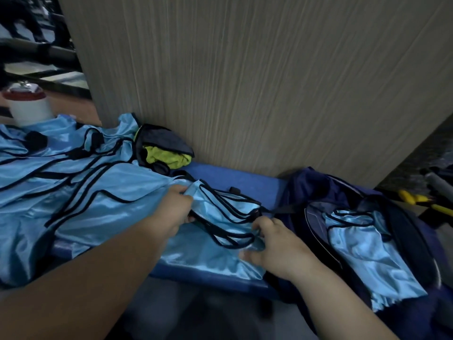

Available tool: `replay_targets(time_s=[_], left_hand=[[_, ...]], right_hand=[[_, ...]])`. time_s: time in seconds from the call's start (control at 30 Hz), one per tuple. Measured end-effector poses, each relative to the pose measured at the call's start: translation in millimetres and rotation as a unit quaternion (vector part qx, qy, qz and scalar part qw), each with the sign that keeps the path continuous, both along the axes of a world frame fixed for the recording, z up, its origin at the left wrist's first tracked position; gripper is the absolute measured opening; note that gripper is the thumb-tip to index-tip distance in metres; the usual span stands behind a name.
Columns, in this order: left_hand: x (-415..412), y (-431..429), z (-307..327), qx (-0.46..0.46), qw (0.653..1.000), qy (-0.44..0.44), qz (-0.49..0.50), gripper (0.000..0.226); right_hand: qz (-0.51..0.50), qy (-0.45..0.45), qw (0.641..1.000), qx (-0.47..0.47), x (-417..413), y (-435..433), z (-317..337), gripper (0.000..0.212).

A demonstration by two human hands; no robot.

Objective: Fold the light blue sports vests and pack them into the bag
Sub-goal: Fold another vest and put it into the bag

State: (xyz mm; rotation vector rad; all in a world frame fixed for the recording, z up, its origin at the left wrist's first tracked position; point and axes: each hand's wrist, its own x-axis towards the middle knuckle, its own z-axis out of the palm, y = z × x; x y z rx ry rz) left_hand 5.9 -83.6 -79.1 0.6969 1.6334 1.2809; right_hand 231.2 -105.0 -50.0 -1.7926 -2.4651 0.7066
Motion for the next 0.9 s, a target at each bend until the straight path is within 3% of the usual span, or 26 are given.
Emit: replay_targets(time_s=[0.1, 0.2, 0.27, 0.37, 0.43, 0.57, 0.7, 0.9], left_hand=[[-1, -2, 3, -0.006, 0.998, -0.060, 0.010, 0.017], [-10, -12, 6, -0.009, 1.000, -0.011, -0.003, 0.013], [-22, -21, 4, -0.040, 0.987, 0.151, -0.038, 0.024], [-32, -34, 0, -0.102, 0.881, 0.451, -0.102, 0.048], [-26, -38, -1, -0.053, 0.821, 0.560, -0.097, 0.060], [0, -34, 7, 0.108, 0.800, 0.545, -0.226, 0.056], [33, -13, 1, 0.078, 0.778, 0.532, -0.326, 0.055], [47, 17, -7, 0.071, 0.762, 0.582, -0.277, 0.083]], right_hand=[[-0.007, 0.070, 0.997, 0.002, 9, 9, -10, 0.051], [-0.010, 0.123, 0.992, 0.028, 14, 19, -15, 0.034], [-0.017, 0.136, 0.990, 0.019, 16, 24, -17, 0.029], [-0.006, 0.088, 0.995, 0.054, 15, 29, -18, 0.036], [-0.004, 0.081, 0.992, 0.092, 12, 30, -17, 0.046], [-0.032, 0.084, 0.994, 0.060, 2, 35, -13, 0.032], [0.015, -0.021, 0.999, 0.028, -6, 22, -2, 0.033], [0.098, 0.011, 0.994, -0.050, 0, 2, -4, 0.044]])
